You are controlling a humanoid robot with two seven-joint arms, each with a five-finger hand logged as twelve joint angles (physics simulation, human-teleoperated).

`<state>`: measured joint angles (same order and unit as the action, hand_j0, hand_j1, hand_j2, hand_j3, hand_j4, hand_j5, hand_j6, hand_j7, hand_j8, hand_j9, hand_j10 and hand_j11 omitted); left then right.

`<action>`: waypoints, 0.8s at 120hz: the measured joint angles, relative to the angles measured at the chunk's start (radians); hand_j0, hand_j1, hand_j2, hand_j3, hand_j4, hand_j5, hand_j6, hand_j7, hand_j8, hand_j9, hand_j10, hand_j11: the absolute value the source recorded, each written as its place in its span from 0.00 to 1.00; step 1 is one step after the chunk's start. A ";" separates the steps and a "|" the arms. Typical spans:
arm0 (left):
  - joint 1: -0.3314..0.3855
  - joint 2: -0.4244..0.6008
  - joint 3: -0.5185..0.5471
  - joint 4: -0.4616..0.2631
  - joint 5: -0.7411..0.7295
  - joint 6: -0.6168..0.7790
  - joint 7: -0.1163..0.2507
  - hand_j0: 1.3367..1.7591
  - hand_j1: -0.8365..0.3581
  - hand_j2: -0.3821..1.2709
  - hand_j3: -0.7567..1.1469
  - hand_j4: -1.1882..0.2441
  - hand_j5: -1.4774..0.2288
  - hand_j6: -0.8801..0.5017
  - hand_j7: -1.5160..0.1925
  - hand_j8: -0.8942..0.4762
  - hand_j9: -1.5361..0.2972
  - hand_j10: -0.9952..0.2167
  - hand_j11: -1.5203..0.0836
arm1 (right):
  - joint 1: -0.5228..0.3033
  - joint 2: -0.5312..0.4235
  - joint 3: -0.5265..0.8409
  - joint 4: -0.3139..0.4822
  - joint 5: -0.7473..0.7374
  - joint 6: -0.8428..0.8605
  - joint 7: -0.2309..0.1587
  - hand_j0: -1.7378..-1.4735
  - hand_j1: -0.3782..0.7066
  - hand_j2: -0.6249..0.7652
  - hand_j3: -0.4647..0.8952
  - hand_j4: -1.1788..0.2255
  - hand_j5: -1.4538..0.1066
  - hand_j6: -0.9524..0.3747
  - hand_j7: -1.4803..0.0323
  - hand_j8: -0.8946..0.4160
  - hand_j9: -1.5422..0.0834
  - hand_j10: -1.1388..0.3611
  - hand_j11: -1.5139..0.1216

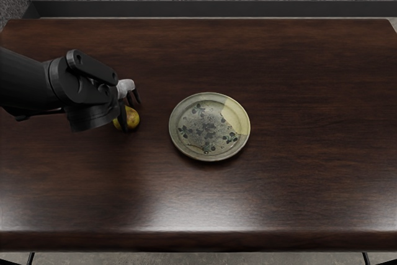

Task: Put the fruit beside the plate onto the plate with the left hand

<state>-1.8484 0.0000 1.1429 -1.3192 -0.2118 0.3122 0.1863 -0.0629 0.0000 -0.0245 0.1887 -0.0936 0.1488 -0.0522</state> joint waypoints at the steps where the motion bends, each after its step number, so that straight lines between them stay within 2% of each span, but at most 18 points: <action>1: 0.001 0.000 0.000 0.000 0.000 0.000 0.000 0.76 0.60 0.28 0.40 0.56 0.57 0.36 0.59 0.37 0.56 0.50 0.64 | 0.000 0.000 0.000 0.000 0.000 0.000 0.000 0.30 0.04 0.45 0.34 0.83 0.92 0.71 0.97 0.67 0.94 0.75 0.91; 20: 0.008 0.000 0.000 0.000 -0.001 -0.006 0.003 0.76 0.54 0.33 0.40 0.49 0.48 0.29 0.50 0.29 0.48 0.42 0.54 | 0.000 0.000 0.000 0.000 0.000 0.000 0.000 0.30 0.04 0.45 0.34 0.83 0.92 0.71 0.97 0.67 0.94 0.75 0.91; 30: 0.006 0.000 -0.001 0.000 -0.003 -0.023 0.005 0.75 0.49 0.38 0.40 0.40 0.39 0.33 0.41 0.32 0.39 0.32 0.44 | 0.000 0.000 0.000 0.000 0.000 0.000 0.000 0.30 0.04 0.45 0.34 0.83 0.92 0.71 0.97 0.67 0.94 0.75 0.91; 43: 0.005 0.000 -0.003 0.000 -0.007 -0.047 0.006 0.75 0.47 0.56 0.40 0.34 0.32 0.30 0.34 0.30 0.32 0.24 0.35 | 0.000 0.000 0.000 0.000 0.000 0.000 0.000 0.30 0.04 0.45 0.34 0.83 0.92 0.71 0.97 0.67 0.94 0.75 0.91; 52: 0.003 0.000 -0.004 -0.001 -0.008 -0.054 0.007 0.75 0.51 0.57 0.40 0.30 0.29 0.29 0.30 0.29 0.28 0.18 0.31 | 0.000 0.000 0.000 0.000 0.000 0.000 0.000 0.30 0.04 0.45 0.34 0.83 0.92 0.71 0.97 0.67 0.94 0.75 0.91; 56: 0.003 0.000 -0.004 -0.001 -0.010 -0.056 0.007 0.75 0.52 0.54 0.40 0.29 0.28 0.30 0.29 0.29 0.27 0.18 0.30 | 0.000 0.000 0.000 0.000 0.000 0.000 0.000 0.30 0.04 0.45 0.34 0.83 0.92 0.71 0.97 0.67 0.94 0.75 0.91; 65: 0.003 0.000 -0.003 -0.001 -0.011 -0.059 0.007 0.75 0.49 0.58 0.40 0.31 0.25 0.32 0.27 0.31 0.25 0.20 0.27 | 0.000 0.000 0.000 0.000 0.000 0.000 0.000 0.30 0.04 0.45 0.34 0.83 0.92 0.71 0.97 0.67 0.94 0.75 0.91; 71: 0.002 0.000 -0.003 -0.001 -0.012 -0.061 0.007 0.75 0.51 0.55 0.40 0.32 0.24 0.33 0.26 0.32 0.23 0.21 0.26 | 0.000 0.000 0.000 0.000 0.000 0.000 0.000 0.30 0.04 0.45 0.34 0.83 0.92 0.71 0.97 0.67 0.94 0.75 0.91; 77: 0.001 0.000 -0.002 -0.001 -0.016 -0.062 0.007 0.75 0.49 0.59 0.40 0.32 0.22 0.33 0.24 0.33 0.22 0.22 0.25 | 0.000 0.000 0.000 0.000 0.000 0.000 0.000 0.30 0.04 0.45 0.34 0.83 0.92 0.71 0.97 0.67 0.94 0.75 0.91; 86: -0.001 0.000 -0.002 -0.002 -0.023 -0.063 0.008 0.75 0.52 0.54 0.40 0.32 0.20 0.35 0.23 0.34 0.22 0.23 0.24 | 0.000 0.000 0.000 0.000 0.000 0.000 0.000 0.30 0.04 0.45 0.34 0.83 0.92 0.71 0.97 0.67 0.94 0.75 0.91; 89: -0.002 0.000 -0.002 -0.002 -0.026 -0.063 0.008 0.75 0.50 0.58 0.40 0.32 0.20 0.35 0.22 0.34 0.22 0.23 0.24 | 0.000 0.000 0.000 0.000 0.000 0.000 0.000 0.30 0.04 0.45 0.34 0.83 0.92 0.71 0.97 0.67 0.94 0.75 0.91; 96: -0.007 0.000 -0.001 -0.003 -0.035 -0.064 0.007 0.75 0.48 0.60 0.40 0.31 0.18 0.36 0.21 0.35 0.21 0.21 0.24 | 0.000 0.000 0.000 0.000 0.000 0.000 0.000 0.30 0.04 0.45 0.34 0.83 0.92 0.71 0.97 0.67 0.94 0.75 0.91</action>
<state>-1.8556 0.0000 1.1420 -1.3222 -0.2463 0.2479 0.1932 -0.0629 0.0000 -0.0245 0.1887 -0.0936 0.1488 -0.0522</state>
